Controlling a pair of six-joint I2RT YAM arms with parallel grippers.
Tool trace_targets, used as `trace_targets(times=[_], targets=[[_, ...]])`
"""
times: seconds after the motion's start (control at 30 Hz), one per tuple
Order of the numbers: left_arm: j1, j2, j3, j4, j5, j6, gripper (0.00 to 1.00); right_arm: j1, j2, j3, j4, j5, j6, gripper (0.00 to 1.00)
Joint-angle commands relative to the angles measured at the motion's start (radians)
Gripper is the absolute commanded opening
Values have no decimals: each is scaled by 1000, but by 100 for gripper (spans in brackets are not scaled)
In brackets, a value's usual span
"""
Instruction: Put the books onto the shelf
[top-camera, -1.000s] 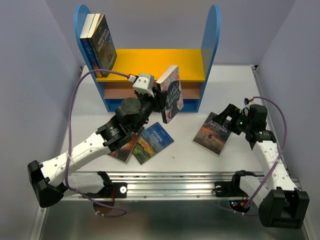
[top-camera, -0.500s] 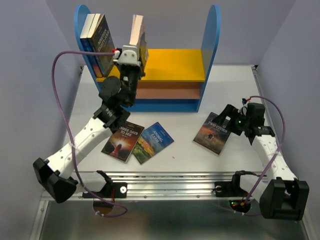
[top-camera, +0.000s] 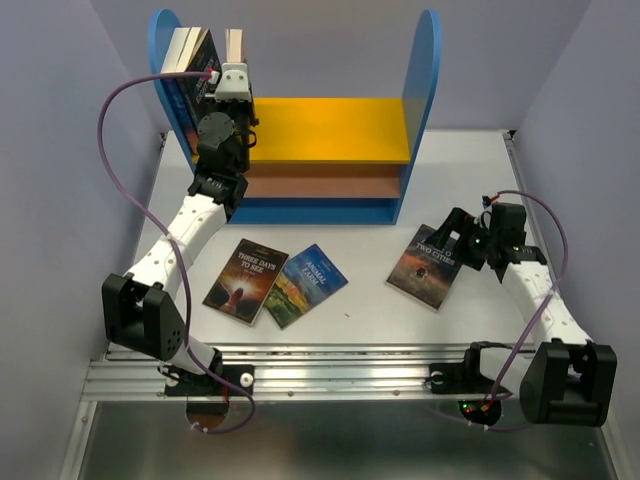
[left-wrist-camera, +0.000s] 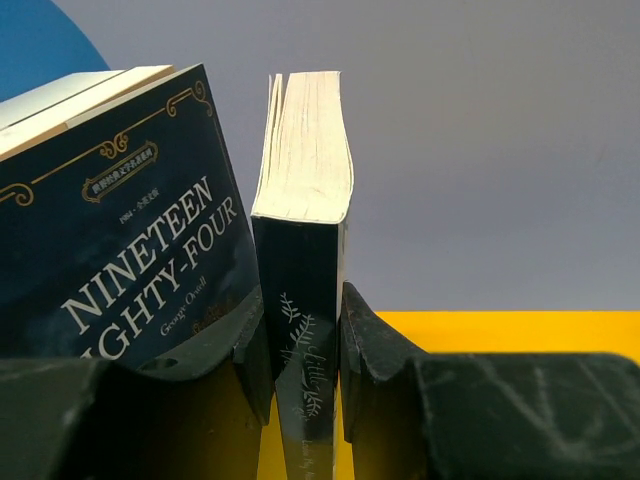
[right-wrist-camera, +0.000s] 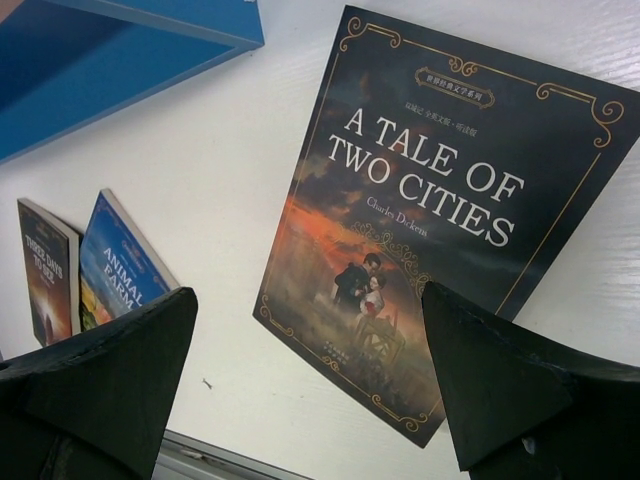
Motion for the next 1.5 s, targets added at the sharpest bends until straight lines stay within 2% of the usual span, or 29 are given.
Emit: trace_targets(times=[0.0,0.2,0.33,0.47,0.67,0.83,0.93,1.0,1.03,1.13,1.3,1.47], targets=[[19,-64,9,137,4,-33,0,1,3,49,10,19,-18,100],[22,-106,-46,123,-38,-18,0,1,5,46,8,8,-20,100],[20,-118,-30,53,-88,-24,0,1,6,40,8,10,-12,100],[23,-164,-69,36,-70,-33,0,1,20,41,10,-4,-6,100],[35,-138,-57,5,-174,-7,0,1,29,35,10,-3,-12,100],[57,-160,-83,3,-169,-33,0,1,31,32,8,2,-12,100],[60,-146,-76,9,-235,-26,0,1,34,26,8,3,-11,100],[62,-138,-75,5,-236,-27,17,1,39,24,10,8,-12,100],[60,-137,-79,2,-231,-26,34,1,40,21,10,8,-11,100],[60,-135,-85,0,-228,-27,51,1,46,20,10,19,-7,100],[60,-138,-79,-1,-314,-52,51,1,63,23,8,8,0,100],[60,-153,-92,-17,-343,-73,51,1,68,18,10,4,-6,100]])
